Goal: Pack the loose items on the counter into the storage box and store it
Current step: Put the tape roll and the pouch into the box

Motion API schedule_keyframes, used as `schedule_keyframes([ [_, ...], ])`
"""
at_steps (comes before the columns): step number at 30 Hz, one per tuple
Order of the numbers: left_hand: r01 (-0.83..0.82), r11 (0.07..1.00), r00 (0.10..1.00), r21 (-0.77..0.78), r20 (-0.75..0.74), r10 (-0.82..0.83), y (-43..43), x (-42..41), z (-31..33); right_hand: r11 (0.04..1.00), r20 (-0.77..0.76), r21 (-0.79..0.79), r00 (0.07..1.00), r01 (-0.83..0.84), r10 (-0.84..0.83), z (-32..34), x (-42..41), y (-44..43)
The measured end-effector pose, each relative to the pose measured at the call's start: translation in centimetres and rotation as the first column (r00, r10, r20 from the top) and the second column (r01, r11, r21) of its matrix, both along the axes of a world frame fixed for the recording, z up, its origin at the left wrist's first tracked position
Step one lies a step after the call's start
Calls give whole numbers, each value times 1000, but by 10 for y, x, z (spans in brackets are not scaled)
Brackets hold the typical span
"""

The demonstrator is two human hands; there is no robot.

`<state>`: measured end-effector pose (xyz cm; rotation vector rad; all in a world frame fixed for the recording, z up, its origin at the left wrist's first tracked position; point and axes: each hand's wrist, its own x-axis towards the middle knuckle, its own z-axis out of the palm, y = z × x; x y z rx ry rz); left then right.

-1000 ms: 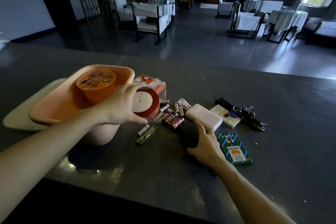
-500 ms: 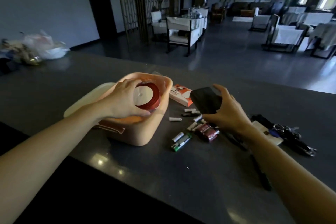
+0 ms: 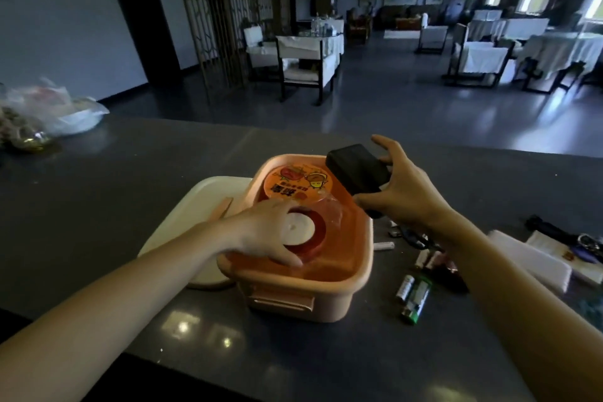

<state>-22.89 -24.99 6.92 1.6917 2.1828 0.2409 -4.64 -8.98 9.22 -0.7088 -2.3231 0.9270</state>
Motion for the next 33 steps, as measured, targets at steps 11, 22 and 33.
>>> schedule_keyframes([
  [11, 119, 981, 992, -155, 68, -109, 7, -26, -28, 996, 89, -55, 994, 70, -65, -21, -24, -7],
  [22, -21, 927, 994, 373, 105, -20, 1, -65, -19, 979, 108, -44, 975, 200, -195, -21, -32, -14],
  [33, 78, 933, 997, 352, -10, -80, 22, -57, -17, 951, 156, -61, 944, 304, -291, -18, -37, -37],
])
